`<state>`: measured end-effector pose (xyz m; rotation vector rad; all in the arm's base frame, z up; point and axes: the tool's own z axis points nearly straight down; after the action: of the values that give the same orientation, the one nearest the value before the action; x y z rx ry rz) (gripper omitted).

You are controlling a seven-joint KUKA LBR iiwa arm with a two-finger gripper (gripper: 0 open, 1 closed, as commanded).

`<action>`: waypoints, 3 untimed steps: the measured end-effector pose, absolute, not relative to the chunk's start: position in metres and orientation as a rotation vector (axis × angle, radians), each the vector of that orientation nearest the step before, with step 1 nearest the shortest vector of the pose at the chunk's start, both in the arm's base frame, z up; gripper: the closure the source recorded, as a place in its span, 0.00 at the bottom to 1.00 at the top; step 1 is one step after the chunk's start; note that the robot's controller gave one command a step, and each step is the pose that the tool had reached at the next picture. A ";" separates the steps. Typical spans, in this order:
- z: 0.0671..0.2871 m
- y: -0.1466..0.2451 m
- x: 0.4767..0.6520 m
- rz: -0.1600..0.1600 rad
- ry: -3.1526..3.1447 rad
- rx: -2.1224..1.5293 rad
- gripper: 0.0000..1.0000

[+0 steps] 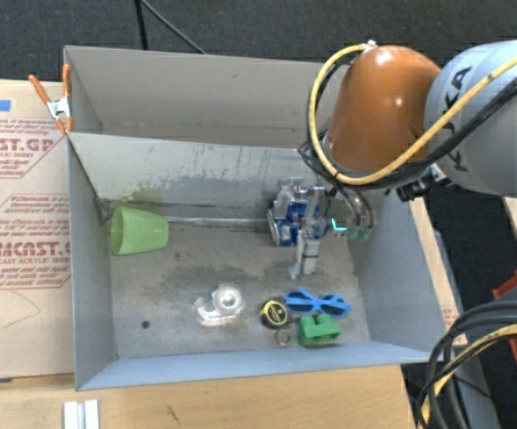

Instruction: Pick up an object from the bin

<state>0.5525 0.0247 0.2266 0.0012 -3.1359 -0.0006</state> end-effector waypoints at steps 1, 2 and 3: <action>0.114 -0.038 0.548 0.002 -3.135 -0.016 0.00; 0.082 0.015 0.531 -0.004 -3.122 -0.320 0.00; 0.070 0.005 0.492 -0.001 -3.062 0.718 0.00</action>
Offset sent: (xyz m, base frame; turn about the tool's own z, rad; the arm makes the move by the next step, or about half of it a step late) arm -0.0027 -0.0603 -0.1078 0.0074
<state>0.4919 0.0055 0.0700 0.7177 -3.0625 -0.0011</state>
